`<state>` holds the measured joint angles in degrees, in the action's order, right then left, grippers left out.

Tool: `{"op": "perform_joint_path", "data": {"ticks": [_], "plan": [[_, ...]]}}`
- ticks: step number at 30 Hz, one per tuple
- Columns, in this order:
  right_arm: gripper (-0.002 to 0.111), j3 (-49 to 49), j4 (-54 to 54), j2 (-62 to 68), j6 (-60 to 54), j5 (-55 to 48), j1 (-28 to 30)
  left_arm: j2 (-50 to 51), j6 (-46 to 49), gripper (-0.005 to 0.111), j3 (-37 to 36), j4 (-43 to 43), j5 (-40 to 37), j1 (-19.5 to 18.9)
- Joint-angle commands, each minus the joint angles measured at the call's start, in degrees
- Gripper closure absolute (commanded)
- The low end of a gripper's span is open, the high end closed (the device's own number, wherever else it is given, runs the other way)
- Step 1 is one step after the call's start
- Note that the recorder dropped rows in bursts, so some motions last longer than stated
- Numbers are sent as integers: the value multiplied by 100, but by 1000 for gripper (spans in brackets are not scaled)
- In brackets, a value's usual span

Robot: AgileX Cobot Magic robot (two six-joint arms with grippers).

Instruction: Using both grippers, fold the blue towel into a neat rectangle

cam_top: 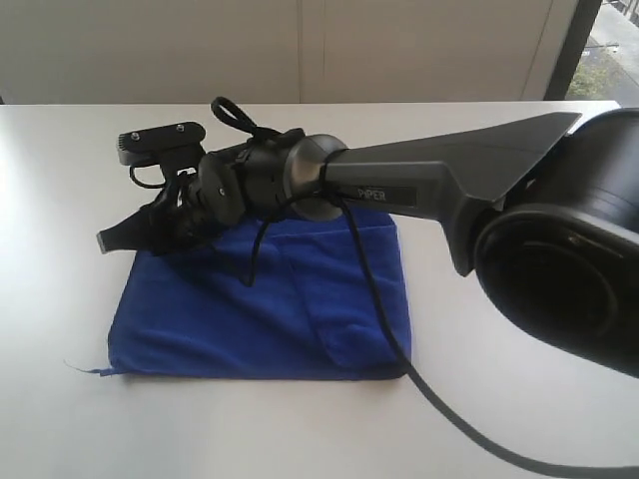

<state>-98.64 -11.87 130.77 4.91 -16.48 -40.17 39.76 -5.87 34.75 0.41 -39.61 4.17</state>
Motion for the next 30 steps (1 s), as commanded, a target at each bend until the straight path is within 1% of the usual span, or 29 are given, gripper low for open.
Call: {"op": "perform_joint_path", "data": {"ticks": [1,5,9,11,14,18,20,24,30], "plan": [[50,-24,-33,-106,-25,107,-5,-35,-37,107,-34,16,-32,-11],[51,-24,-33,-531,-25,-201,20,-35,-37,107,-34,16,-32,-11],[57,-24,48,-866,-25,-722,164,-35,-37,107,-34,16,-32,-11],[63,-24,119,-996,-25,-1054,271,-35,-37,107,-34,16,-32,-11],[78,-24,334,-1132,-25,-1641,490,-35,-37,107,-34,16,-32,-11],[96,-13,840,-1195,-25,-2537,844,-35,-37,107,-34,16,-32,-11],[102,-3,1187,-1185,-25,-2893,1033,-35,-37,107,-34,16,-32,-11],[107,9,1480,-1122,-82,-3098,1371,-35,-37,107,-34,16,-32,-11],[107,9,1484,-984,-491,-3098,1702,-35,-37,107,-34,16,-32,-11]]}}
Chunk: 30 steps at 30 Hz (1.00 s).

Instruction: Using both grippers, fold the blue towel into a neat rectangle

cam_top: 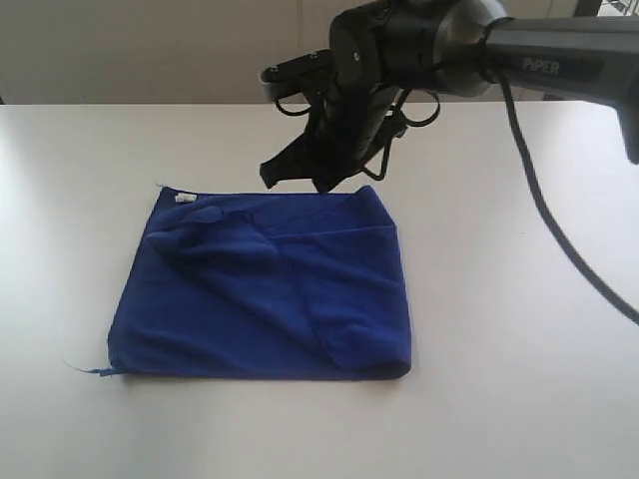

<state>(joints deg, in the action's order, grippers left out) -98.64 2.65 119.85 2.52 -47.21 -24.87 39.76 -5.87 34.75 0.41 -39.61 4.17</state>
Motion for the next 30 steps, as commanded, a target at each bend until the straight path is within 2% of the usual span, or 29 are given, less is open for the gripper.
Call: {"op": "perform_joint_path", "data": {"ticks": [1,6,14,21,26,30], "plan": [[107,9,32,145,-345,-24,197,-35,-37,107,-34,16,-32,-11],[107,9,32,495,-654,142,209,-35,-37,107,-34,16,-32,-11],[107,-1,32,920,-1039,1014,330,-35,-37,107,-34,16,-32,-11],[107,-1,32,1168,-1018,987,683,-35,-37,107,-34,16,-32,-11],[107,-1,63,1195,-479,712,1022,-35,-37,107,-34,16,-32,-11],[107,-1,272,1195,444,-24,1304,-35,-37,107,-34,16,-32,-11]]}}
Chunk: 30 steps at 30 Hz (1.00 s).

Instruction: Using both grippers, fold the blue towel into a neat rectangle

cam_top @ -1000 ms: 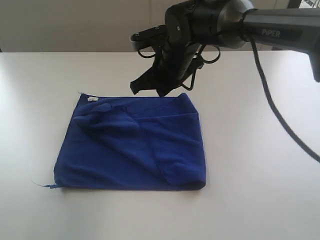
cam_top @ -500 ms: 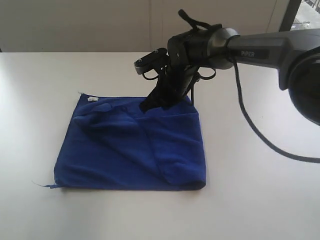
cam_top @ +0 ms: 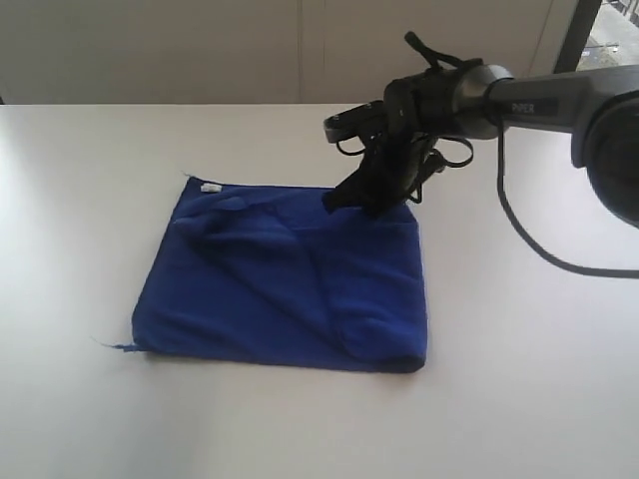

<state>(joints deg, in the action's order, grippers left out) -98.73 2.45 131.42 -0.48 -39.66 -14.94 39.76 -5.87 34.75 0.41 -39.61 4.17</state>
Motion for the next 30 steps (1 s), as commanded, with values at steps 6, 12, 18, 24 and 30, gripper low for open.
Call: {"op": "perform_joint_path", "data": {"ticks": [6,12,18,24,30], "plan": [[107,8,458,38,1370,-2293,533,-35,-37,107,-34,16,-32,-11],[107,113,732,-31,1473,-3031,555,-35,-37,107,-34,16,-32,-11],[107,352,772,-429,1577,-3031,528,-35,-37,107,-34,16,-32,-11],[107,352,642,-1091,856,-2639,492,-35,-37,107,-34,16,-32,-11],[107,352,-855,-1502,-1496,-1983,134,-35,-37,107,-34,16,-32,-11]]}}
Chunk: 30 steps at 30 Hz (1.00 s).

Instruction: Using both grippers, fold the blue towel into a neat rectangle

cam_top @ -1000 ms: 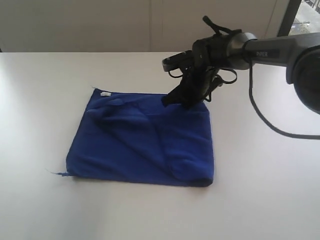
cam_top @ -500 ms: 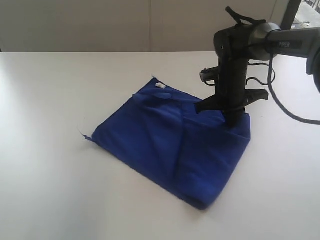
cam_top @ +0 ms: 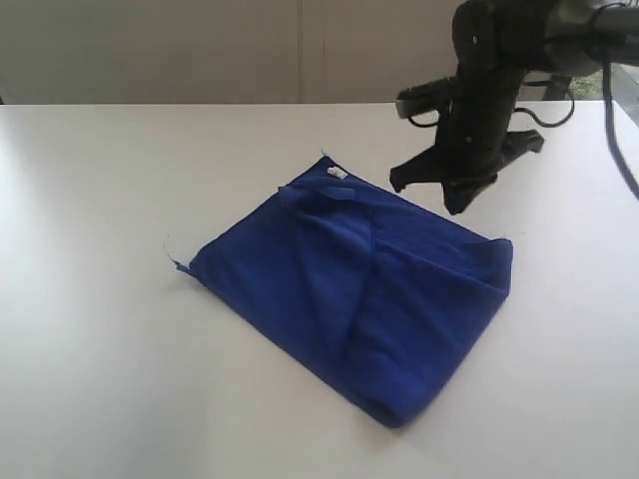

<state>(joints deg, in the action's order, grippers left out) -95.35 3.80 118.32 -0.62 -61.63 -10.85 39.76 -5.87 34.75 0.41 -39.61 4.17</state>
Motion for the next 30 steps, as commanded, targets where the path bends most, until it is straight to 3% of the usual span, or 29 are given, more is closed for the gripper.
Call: {"op": "perform_joint_path", "data": {"ticks": [1,9,17,22,30], "plan": [[107,14,-1249,-192,-1705,190,-367,-35,-37,107,-34,16,-32,-11],[108,414,-1708,-84,-2364,745,-1637,-35,-37,107,-34,16,-32,-11],[108,414,-1708,753,-2292,1108,-2255,-35,-37,107,-34,16,-32,-11],[108,377,-1666,1018,-1545,1900,-2437,-35,-37,107,-34,16,-32,-11],[108,-752,-1168,1948,426,2414,-2439,-35,-37,107,-34,16,-32,-11]]}}
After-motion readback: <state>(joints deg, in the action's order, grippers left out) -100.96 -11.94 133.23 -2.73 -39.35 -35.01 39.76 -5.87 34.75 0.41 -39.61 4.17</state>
